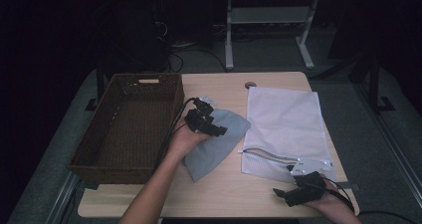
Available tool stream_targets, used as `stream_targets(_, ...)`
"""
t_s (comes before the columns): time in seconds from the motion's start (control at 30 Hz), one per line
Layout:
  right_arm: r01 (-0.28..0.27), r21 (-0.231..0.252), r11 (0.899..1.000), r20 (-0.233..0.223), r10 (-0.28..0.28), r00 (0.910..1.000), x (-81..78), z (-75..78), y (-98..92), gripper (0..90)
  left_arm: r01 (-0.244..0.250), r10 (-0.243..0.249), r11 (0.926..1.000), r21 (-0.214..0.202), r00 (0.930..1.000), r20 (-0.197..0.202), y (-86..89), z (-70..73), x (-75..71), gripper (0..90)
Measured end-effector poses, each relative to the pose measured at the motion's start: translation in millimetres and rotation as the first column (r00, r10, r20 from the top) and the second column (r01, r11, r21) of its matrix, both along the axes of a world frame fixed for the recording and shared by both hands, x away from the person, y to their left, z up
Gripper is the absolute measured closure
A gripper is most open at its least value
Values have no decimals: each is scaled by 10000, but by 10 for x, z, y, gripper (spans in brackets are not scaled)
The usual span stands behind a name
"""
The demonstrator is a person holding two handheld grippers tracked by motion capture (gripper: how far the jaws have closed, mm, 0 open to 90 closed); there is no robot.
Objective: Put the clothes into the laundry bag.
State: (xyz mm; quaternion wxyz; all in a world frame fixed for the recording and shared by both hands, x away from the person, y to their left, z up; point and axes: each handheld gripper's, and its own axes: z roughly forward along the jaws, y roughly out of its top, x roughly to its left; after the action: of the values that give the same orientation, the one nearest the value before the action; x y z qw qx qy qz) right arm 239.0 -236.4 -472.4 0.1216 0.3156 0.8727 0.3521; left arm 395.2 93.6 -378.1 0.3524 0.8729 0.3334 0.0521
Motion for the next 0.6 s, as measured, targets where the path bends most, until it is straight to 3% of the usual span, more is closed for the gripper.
stream_targets(0.2,-8,-2,10000,-7,8,10000,2,0,5,78,296,-277,9981,-546,9990,358,35,126,-204,245)
stream_targets(0.3,-32,38,10000,-15,32,10000,4,1,5,78,254,-231,9982,-536,9988,439,32,94,-307,192)
stream_targets(0.6,86,153,9998,-72,-85,9999,23,17,-17,79,719,-683,9945,-764,9965,486,63,-96,-688,139)
